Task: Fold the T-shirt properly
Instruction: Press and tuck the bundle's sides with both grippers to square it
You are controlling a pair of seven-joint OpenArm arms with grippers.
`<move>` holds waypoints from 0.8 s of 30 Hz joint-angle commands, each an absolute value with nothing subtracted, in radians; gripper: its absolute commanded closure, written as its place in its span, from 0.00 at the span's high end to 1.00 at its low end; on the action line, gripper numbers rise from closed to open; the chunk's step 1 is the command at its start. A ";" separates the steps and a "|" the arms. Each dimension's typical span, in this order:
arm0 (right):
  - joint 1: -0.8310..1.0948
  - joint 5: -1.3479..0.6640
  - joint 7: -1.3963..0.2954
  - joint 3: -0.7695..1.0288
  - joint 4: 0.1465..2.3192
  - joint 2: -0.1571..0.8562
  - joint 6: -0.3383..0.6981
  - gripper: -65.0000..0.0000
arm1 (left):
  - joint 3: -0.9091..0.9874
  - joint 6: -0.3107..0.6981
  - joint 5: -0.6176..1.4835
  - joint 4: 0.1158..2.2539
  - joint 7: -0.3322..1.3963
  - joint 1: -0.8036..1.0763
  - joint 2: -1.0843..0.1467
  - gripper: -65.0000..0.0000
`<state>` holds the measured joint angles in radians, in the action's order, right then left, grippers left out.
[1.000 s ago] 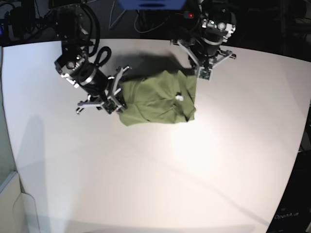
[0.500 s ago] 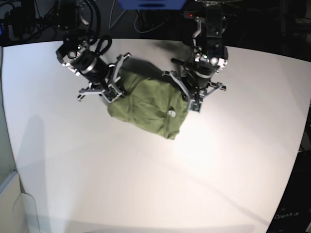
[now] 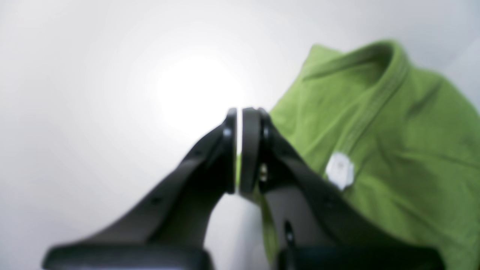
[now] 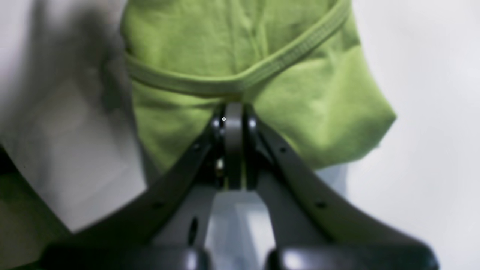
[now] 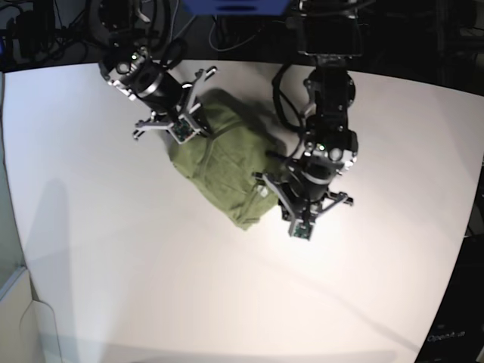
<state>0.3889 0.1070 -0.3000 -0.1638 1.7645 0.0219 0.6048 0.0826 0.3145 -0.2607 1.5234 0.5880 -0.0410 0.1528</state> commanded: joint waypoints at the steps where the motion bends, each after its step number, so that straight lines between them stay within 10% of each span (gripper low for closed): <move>1: 0.392 0.091 -0.274 -0.160 1.804 0.022 0.607 0.00 | 0.094 0.312 -0.254 1.555 0.598 -0.056 0.157 0.03; 11: 0.375 0.093 -0.274 -0.048 1.936 0.050 0.611 0.00 | 0.183 0.321 -0.254 1.831 0.803 0.088 0.157 0.03; 24: 0.242 0.093 -0.277 -0.025 1.819 0.134 0.621 0.00 | 0.183 0.314 -0.133 1.690 0.803 0.196 0.157 0.03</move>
